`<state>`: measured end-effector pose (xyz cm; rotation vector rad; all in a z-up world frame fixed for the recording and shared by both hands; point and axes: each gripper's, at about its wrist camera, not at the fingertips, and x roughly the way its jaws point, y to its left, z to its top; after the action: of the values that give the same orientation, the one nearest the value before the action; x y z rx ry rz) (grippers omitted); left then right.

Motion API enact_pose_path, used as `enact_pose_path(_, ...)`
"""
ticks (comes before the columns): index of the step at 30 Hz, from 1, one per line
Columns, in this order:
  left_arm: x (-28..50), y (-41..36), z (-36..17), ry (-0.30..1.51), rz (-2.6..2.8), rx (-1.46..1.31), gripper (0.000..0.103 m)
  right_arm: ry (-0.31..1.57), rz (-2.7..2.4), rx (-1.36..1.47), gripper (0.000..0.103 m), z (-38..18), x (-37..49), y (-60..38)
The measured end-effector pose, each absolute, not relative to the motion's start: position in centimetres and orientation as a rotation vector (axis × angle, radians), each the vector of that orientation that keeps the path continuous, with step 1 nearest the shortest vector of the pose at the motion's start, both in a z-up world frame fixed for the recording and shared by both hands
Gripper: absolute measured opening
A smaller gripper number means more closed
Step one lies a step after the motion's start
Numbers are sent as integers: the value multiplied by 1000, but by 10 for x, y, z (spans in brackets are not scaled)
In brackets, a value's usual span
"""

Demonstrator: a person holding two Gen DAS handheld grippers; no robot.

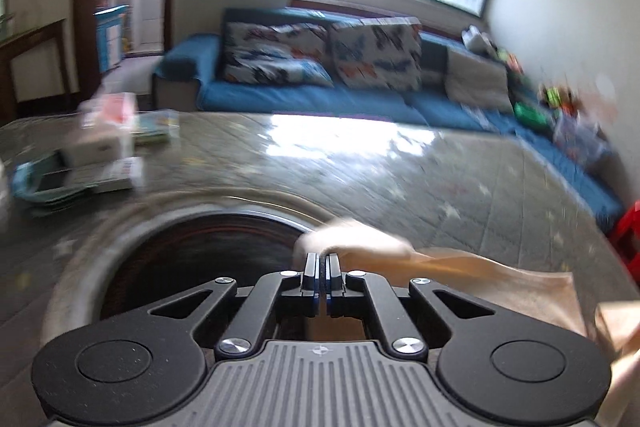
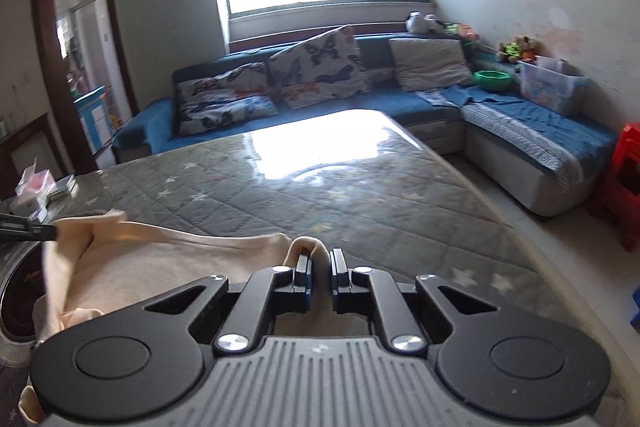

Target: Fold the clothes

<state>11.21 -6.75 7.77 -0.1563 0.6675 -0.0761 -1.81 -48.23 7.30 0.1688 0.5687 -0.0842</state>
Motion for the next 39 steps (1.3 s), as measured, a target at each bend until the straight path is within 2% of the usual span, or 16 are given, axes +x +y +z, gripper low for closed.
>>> enact_pose_path(8,26,8,91,619,40,-259,2,558,-209,243,6,68,-64,-519)
enact_pose_path(13,-13,38,74,678,104,-281,2,585,-263,236,5,59,-83,-531)
enact_pose_path(20,-44,46,59,754,127,-171,4,639,-287,261,7,46,-96,-545)
enact_pose_path(27,-66,-22,72,689,-163,-17,8,662,-267,274,14,40,-88,-549)
enact_pose_path(29,-64,-50,69,694,-258,9,15,678,-286,263,20,33,-84,-550)
enact_pose_path(34,-56,-109,60,707,-418,79,31,708,-317,279,22,18,-79,-558)
enact_pose_path(39,-52,-142,52,695,-493,170,38,693,-344,268,32,19,-77,-563)
